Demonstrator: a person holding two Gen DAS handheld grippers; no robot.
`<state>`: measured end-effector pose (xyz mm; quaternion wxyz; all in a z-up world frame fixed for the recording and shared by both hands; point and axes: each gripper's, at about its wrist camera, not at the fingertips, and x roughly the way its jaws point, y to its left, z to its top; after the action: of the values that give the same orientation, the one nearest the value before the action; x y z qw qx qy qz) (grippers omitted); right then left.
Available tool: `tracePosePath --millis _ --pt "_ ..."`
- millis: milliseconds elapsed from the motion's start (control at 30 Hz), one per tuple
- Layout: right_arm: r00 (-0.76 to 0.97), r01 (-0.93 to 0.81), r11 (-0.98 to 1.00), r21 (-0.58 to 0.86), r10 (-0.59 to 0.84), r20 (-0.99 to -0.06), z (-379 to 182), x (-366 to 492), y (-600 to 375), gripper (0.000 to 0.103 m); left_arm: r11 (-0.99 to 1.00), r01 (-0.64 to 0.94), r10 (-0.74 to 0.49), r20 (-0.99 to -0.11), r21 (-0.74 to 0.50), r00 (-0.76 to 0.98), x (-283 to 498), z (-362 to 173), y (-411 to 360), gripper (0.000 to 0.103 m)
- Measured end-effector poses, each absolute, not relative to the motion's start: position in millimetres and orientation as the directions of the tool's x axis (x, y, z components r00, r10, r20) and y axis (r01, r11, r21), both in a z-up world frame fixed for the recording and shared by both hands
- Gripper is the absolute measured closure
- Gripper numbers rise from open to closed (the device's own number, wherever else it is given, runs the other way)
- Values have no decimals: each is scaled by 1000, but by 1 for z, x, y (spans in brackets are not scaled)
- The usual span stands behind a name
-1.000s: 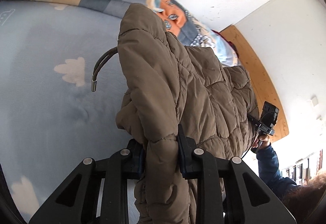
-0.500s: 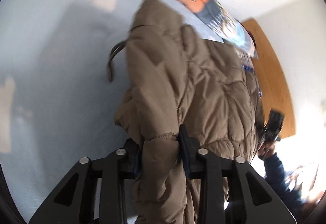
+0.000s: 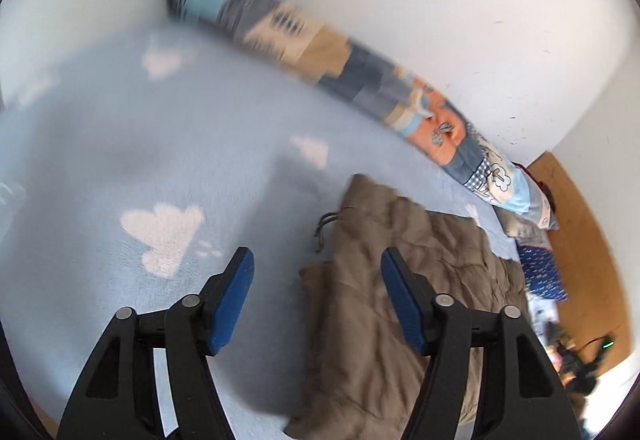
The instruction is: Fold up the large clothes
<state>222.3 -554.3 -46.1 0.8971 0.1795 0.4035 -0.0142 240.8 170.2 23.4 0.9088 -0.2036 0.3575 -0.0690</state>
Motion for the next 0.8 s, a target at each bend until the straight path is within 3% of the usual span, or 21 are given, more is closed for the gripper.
tracePosePath --millis 100,167,267,433,500,567,800 --pt "766 119 942 313 114 -633 -24 196 -502 25 948 28 -213 -564 -318 798 196 29 113 29" --pt "780 67 954 294 134 -612 -24 188 -457 32 976 87 -185 -547 -200 816 174 31 61 28" --pt "754 -22 979 205 151 -640 -33 190 -386 45 987 147 -154 -558 -56 816 152 13 -1 27" --pt "728 -66 988 141 144 -670 -60 196 -334 45 984 143 -53 -601 102 797 151 -27 -47 27" --pt "710 -58 990 126 130 -692 -71 204 -330 45 983 138 -32 -637 118 770 162 -46 -47 25" --pt "672 -49 991 122 123 -730 -88 211 -331 43 989 118 -31 -668 85 744 167 -61 -42 17" --pt "574 -71 997 39 73 -816 -129 221 -325 41 987 127 -14 -729 100 684 184 -90 -46 13"
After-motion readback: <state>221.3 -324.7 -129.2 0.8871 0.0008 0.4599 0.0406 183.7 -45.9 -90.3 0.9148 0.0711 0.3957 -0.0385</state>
